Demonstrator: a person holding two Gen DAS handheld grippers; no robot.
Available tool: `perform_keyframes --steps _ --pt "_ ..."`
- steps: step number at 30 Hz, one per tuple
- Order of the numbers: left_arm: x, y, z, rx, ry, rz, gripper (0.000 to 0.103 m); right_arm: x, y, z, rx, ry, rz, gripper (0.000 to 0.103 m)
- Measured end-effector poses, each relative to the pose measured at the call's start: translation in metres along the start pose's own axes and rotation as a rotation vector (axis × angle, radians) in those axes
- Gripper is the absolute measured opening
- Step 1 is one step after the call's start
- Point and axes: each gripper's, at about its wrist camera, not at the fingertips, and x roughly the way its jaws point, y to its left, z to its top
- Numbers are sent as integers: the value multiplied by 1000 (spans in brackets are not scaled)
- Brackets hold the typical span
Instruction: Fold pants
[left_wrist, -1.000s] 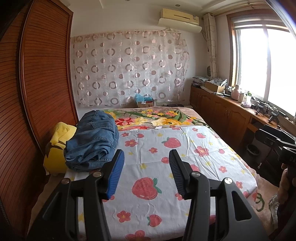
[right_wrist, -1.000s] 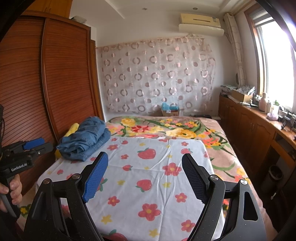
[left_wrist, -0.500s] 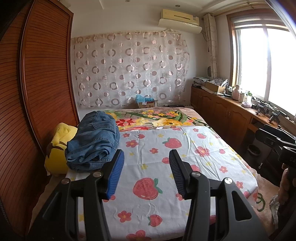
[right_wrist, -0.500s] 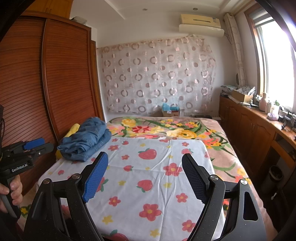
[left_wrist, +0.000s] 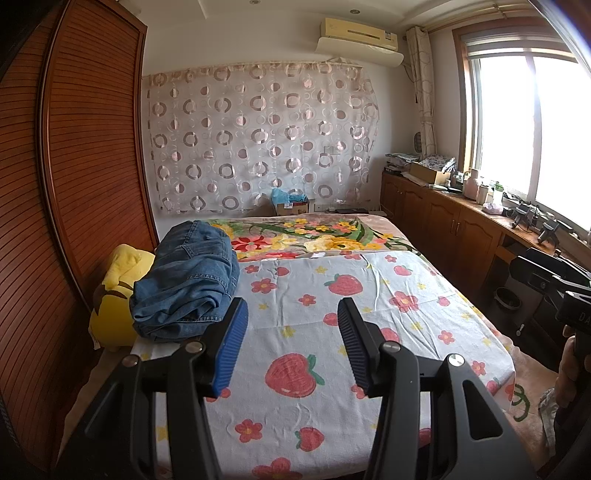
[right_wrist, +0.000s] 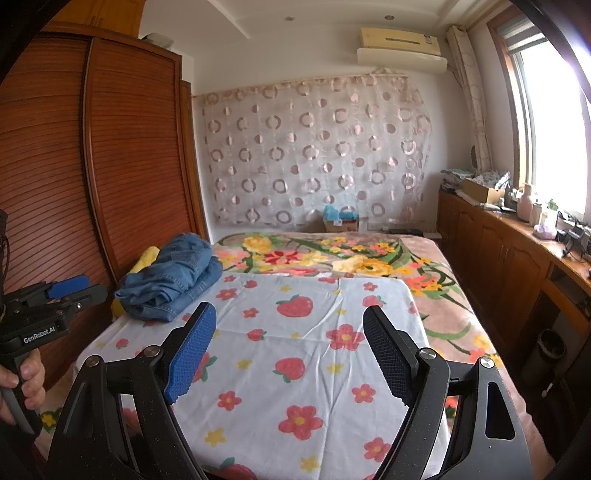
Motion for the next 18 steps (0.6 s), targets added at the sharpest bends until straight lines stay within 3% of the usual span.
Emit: perform_keyframes --steps 18 --pt "-2 0 1 1 -3 -1 50 1 1 -1 1 0 -1 84"
